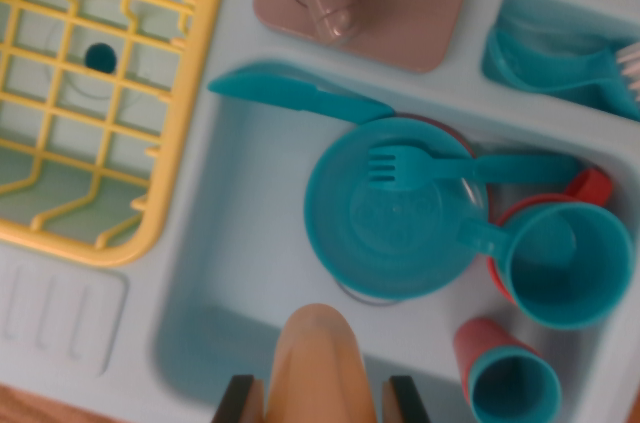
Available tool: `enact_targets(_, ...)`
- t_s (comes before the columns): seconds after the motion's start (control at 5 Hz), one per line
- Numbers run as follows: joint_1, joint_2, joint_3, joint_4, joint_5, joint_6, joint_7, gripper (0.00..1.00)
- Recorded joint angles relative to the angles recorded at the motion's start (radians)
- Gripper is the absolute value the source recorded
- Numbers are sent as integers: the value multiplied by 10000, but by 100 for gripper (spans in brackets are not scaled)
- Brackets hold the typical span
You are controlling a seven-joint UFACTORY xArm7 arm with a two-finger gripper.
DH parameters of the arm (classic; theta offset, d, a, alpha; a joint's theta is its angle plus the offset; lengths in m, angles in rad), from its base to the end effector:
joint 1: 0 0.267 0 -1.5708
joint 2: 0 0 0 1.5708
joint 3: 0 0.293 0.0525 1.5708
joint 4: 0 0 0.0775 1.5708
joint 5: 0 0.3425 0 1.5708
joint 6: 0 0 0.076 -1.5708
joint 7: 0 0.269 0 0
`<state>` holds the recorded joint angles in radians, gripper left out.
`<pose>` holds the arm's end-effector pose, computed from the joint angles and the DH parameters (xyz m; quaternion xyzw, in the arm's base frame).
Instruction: Pick detergent from the sink
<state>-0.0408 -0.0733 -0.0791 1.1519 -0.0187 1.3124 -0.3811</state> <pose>0.4281 -0.0559 0.2453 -0.9901 -0.1331 0.0438 0.0050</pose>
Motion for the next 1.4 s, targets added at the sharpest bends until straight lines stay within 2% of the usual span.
enact_targets(0.2, 3, -129, 3, 317, -8, 446, 3, 100)
enact_targets(0.4, 3, -129, 3, 317, -8, 446, 3, 100)
enact_targets(0.6, 5, -248, 7, 607, -15, 855, 7, 100)
enact_targets(0.8, 5, -248, 7, 607, -15, 855, 7, 100)
enact_targets(1.0, 7, -352, 9, 862, -22, 1213, 9, 100)
enact_targets(1.2, 7, -352, 9, 862, -22, 1213, 9, 100)
enact_targets(1.4, 9, -448, 12, 1098, -28, 1545, 12, 100)
